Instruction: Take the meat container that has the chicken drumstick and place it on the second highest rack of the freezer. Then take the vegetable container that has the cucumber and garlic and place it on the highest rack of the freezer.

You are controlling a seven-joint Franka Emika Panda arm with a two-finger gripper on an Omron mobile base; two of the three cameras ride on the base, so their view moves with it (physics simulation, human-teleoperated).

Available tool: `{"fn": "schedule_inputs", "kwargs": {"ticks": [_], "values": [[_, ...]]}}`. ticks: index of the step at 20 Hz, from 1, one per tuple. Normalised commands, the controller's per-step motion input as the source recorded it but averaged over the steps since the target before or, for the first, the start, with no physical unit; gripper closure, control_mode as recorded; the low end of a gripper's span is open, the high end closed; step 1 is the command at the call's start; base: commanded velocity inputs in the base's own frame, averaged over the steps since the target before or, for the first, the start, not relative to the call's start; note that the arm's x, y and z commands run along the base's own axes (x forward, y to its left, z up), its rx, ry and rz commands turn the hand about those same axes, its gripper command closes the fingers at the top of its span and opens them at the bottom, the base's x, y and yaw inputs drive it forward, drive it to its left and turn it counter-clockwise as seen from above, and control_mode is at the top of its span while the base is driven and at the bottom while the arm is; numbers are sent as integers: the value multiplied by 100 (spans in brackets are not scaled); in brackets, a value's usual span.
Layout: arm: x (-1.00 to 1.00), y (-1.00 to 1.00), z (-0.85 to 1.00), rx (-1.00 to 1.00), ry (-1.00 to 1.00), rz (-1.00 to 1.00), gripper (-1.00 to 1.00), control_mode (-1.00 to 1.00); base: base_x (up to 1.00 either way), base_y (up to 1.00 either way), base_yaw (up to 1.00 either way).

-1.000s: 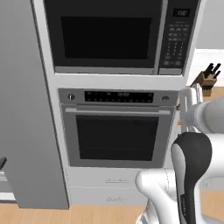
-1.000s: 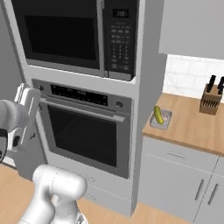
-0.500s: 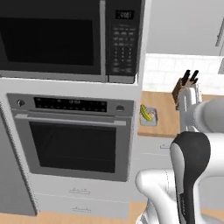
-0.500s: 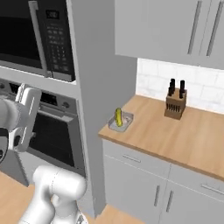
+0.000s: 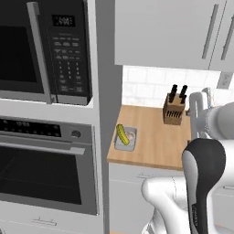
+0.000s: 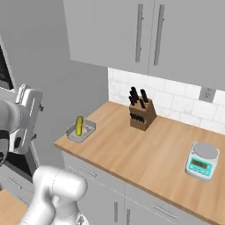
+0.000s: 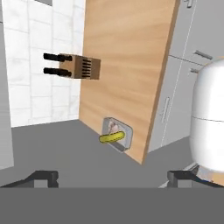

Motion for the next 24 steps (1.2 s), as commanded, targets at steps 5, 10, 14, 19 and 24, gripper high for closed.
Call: {"fn": "schedule_inputs", "kwargs": {"ticks": [5, 10, 14, 19, 24], "values": [[42, -10, -26, 4, 4, 11, -100, -100, 31, -6, 3], [48, -4, -92, 5, 22, 48, -100, -100, 0, 0, 0], [63, 2, -86, 0, 26, 43, -100, -100, 0, 0, 0], [81, 5, -51, -5, 27, 31, -100, -100, 0, 0, 0], [64, 33, -51, -17, 7, 8, -100, -100, 0, 0, 0]]}}
